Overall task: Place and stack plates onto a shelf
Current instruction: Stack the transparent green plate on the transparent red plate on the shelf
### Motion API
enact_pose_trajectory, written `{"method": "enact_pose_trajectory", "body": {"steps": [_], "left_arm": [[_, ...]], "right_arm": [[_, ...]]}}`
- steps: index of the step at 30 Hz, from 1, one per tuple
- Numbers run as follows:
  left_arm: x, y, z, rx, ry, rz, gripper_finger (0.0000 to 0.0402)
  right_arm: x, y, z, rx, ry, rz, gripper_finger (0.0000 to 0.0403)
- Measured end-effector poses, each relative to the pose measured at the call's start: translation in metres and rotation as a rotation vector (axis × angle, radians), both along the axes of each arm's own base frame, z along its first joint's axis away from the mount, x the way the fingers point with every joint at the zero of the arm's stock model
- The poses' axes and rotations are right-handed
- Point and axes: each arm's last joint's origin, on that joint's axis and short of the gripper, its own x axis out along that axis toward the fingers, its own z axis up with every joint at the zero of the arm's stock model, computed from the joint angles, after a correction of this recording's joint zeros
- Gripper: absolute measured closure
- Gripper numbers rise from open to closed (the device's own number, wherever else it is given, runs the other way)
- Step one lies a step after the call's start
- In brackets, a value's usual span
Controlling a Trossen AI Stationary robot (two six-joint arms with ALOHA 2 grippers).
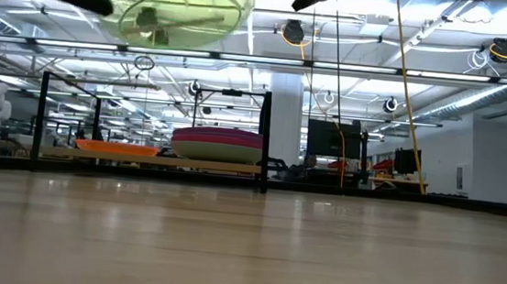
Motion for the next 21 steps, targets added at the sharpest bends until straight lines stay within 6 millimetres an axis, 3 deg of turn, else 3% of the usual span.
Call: {"method": "enact_pose_trajectory", "body": {"steps": [10, 21], "left_arm": [[-0.018, 0.052, 0.043, -0.022, -0.103, 0.138, 0.0400], [-0.032, 0.107, 0.065, -0.032, -0.181, 0.362, 0.0400]], "right_arm": [[-0.020, -0.006, 0.002, 0.038, -0.076, -0.017, 0.0282], [-0.024, -0.008, 0.001, 0.045, -0.115, -0.015, 0.0282]]}}
